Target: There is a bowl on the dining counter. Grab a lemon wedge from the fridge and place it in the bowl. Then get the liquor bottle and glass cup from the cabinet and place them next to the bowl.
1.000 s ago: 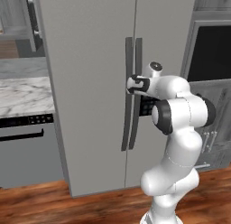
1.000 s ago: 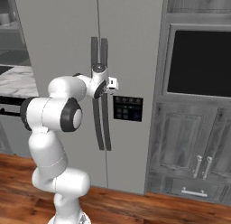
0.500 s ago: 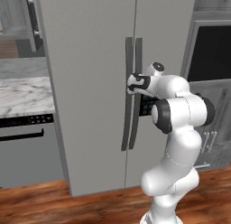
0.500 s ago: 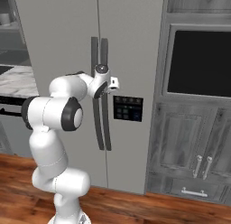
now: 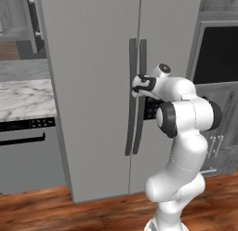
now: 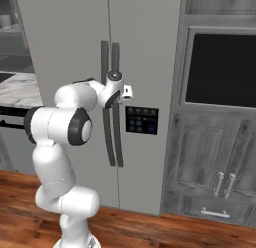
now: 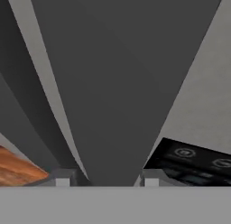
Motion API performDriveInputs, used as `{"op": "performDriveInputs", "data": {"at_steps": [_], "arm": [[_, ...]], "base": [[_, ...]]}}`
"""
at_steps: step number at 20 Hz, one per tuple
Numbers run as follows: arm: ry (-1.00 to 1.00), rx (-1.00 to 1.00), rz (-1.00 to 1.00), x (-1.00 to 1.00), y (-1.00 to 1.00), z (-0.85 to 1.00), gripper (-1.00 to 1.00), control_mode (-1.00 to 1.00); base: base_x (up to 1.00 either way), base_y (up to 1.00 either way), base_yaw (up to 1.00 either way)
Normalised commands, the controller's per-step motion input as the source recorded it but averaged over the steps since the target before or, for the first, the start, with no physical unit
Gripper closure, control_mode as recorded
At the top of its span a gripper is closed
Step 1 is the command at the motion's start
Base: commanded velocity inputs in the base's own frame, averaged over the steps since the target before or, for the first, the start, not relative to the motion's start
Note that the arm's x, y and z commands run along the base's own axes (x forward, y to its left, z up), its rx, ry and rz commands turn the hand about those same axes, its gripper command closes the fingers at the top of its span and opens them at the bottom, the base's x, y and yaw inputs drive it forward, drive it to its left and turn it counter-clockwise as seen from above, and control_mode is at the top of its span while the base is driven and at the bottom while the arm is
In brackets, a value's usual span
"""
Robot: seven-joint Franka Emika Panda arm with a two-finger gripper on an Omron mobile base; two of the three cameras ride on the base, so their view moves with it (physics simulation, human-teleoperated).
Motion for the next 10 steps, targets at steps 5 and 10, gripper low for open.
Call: {"op": "performDriveInputs", "data": {"at_steps": [5,10], "arm": [[-0.04,0.00,-0.04,-0.85,-0.05,-0.02,1.00,-1.00],[-0.06,0.05,-0.06,-1.00,-0.28,0.00,1.00,-1.00]], "base": [[0.00,0.00,0.00],[0.00,0.00,0.00]]}}
